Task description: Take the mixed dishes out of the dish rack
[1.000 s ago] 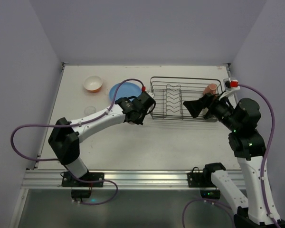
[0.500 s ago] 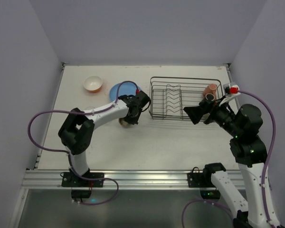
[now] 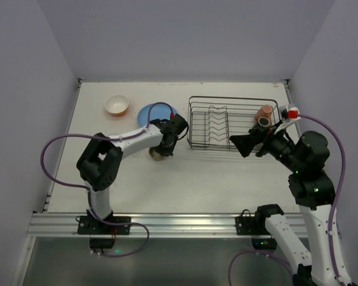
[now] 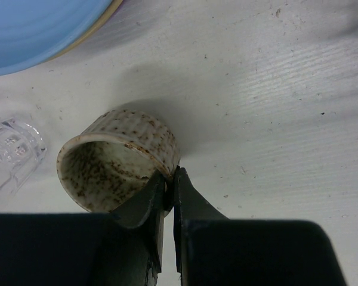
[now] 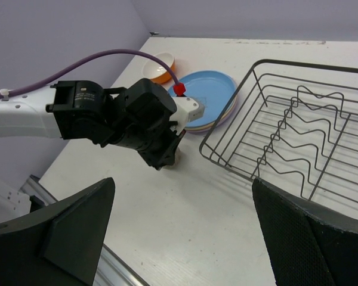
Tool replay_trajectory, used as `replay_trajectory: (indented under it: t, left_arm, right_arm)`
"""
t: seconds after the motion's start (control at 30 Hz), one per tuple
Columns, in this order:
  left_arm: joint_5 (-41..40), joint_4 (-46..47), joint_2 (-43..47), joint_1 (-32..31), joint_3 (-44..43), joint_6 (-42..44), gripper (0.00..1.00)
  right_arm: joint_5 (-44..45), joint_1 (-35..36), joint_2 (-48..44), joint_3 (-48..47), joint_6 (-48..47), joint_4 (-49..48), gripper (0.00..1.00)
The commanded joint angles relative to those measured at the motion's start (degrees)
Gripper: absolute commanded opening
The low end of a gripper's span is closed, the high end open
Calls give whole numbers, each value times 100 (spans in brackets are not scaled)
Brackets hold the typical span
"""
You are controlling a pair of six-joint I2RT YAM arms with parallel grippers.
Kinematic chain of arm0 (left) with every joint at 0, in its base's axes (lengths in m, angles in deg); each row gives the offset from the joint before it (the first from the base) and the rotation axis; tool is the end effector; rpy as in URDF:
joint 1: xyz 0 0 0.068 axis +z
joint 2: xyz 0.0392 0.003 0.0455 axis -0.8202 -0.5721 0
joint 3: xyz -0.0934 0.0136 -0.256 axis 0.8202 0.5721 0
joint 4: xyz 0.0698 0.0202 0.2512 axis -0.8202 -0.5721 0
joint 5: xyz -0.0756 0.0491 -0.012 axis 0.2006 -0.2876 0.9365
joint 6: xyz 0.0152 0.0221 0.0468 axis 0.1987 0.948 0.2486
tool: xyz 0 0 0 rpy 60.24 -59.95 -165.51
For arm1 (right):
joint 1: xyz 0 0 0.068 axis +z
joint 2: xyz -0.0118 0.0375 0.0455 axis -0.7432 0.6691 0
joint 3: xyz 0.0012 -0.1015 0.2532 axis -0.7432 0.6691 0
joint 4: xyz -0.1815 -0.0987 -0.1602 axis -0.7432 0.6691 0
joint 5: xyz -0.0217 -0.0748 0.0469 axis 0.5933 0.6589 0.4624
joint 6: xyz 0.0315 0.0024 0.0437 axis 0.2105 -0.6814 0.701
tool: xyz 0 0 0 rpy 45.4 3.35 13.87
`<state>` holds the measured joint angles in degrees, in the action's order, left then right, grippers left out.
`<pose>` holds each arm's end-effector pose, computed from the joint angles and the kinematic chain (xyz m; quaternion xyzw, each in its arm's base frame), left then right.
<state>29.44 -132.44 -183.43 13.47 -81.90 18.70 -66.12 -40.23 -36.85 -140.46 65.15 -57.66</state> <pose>0.2829 -0.2389 0.1877 0.1431 0.9716 0.0413 0.1839 0.1116 0.0323 0.4085 -0.0828 0.7420 0.3323 0.5763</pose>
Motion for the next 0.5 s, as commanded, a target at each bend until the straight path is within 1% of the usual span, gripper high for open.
replay_trajectory:
  t: [0.0,0.1,0.13,0.17,0.23,0.27,0.33,0.4,0.43,0.47]
  left_arm:
    - [-40,189,19,41,-35,193,8]
    - [-31,189,-60,41,-53,185,9]
    - [-110,171,-69,41,-88,176,11]
    - [-136,145,-86,41,-97,176,19]
    - [-137,136,-34,41,-88,176,26]
    - [-128,145,-8,41,-71,176,31]
    - [-102,145,54,41,-96,167,35]
    - [-102,84,159,41,-123,123,42]
    - [-75,66,229,41,-141,97,45]
    - [-75,40,317,32,-149,71,50]
  right_arm:
    - [-144,5,1,66,-70,-182,99]
    - [-135,5,-8,84,-70,-200,99]
    - [-83,5,-8,75,-78,-192,99]
    - [-65,5,18,75,-87,-183,99]
    - [84,5,62,49,-131,-122,99]
    - [163,5,88,31,-140,-69,99]
    - [252,-3,150,31,-157,-33,99]
    - [418,5,211,40,-149,-16,99]
    - [532,5,238,48,-140,-24,99]
    - [846,5,282,57,-140,-42,99]
